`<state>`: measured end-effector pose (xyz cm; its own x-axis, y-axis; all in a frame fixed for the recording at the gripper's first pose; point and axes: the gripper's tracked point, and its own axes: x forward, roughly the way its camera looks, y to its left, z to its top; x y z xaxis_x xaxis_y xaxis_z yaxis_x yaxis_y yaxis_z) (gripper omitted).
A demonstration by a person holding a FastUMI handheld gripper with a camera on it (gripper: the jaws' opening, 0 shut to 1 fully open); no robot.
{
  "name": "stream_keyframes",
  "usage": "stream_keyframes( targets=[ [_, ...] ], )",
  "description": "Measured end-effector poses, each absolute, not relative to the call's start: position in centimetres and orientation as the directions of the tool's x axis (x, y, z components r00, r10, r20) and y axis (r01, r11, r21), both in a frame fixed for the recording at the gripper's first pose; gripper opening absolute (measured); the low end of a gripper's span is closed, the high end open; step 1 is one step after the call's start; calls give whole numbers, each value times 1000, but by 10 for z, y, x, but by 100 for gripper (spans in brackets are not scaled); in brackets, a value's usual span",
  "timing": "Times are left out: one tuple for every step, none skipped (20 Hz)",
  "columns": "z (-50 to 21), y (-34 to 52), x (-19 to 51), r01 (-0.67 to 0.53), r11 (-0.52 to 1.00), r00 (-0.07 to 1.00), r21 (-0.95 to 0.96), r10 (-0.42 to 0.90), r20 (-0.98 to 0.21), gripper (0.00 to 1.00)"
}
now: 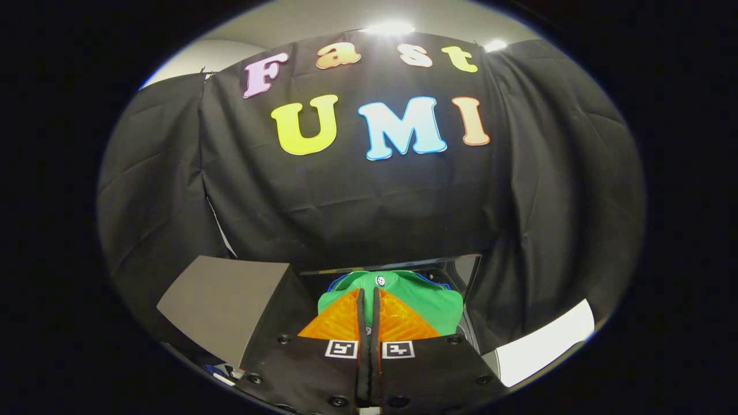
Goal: Put the clothes into the washing machine and then close the washing machine lid.
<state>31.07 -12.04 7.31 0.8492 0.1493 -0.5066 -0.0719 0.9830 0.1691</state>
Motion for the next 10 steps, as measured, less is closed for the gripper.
stream_keyframes(
  targets=[
    [65, -121, 312, -77, 982, 842, 172, 156, -517, 1],
    [58, -119, 312, -81, 982, 834, 169, 159, -528, 1],
    [52, -119, 313, -83, 983, 830, 162, 159, -535, 1],
    [42, -122, 316, -86, 984, 825, 158, 159, -542, 1],
    [34, -123, 317, -87, 984, 820, 156, 160, -550, 1],
    [26, -124, 315, -88, 984, 815, 155, 161, -557, 2],
    [20, -124, 316, -90, 984, 810, 156, 164, -563, 1],
    [14, -123, 317, -92, 983, 806, 157, 166, -568, 1],
    [8, -124, 318, -91, 984, 803, 155, 164, -572, 1],
    [1, -124, 318, -89, 984, 800, 153, 162, -577, 1]
  ],
)
